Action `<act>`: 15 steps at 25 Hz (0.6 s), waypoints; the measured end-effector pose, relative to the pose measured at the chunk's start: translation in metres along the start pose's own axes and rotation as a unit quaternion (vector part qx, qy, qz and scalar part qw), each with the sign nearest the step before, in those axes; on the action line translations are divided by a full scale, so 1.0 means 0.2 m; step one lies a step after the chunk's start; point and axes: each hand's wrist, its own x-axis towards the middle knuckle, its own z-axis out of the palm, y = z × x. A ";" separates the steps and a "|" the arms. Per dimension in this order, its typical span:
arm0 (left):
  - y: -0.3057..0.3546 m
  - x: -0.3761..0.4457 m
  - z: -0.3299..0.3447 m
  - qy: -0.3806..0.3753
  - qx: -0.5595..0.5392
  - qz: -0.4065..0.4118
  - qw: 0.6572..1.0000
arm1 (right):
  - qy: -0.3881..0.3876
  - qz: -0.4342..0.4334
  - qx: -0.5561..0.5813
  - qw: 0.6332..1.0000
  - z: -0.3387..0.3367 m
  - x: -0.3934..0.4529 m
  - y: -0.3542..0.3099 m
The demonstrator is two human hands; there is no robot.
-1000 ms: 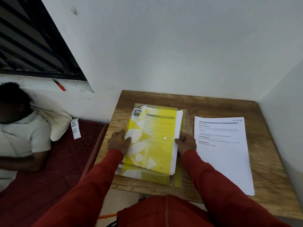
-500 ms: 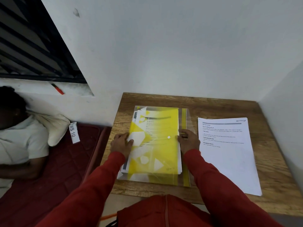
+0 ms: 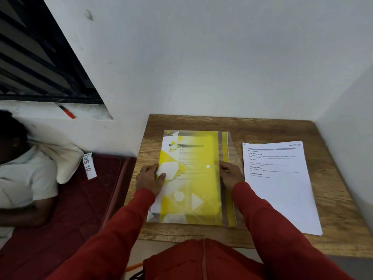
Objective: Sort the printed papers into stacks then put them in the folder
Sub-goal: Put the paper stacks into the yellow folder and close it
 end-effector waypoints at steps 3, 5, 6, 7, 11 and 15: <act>0.03 -0.04 -0.01 0.001 0.026 -0.007 1.000 | 0.067 0.004 -0.063 0.996 -0.11 0.01 0.05; 0.10 -0.09 -0.02 0.029 0.063 0.005 0.998 | 0.181 -0.002 -0.078 0.980 -0.25 0.00 0.10; 0.15 -0.12 -0.01 0.051 0.077 0.037 0.995 | 0.232 0.000 -0.093 0.968 -0.33 -0.01 0.12; 0.22 -0.15 0.00 0.065 0.087 0.084 0.991 | 0.273 0.015 -0.119 0.954 -0.42 -0.03 0.15; 0.52 -0.26 0.18 0.003 0.142 0.218 0.966 | 0.304 0.178 -0.244 0.904 -0.69 -0.09 0.25; 0.68 -0.33 0.38 -0.109 0.196 0.156 0.962 | 0.283 0.218 -0.251 0.900 -0.78 -0.14 0.37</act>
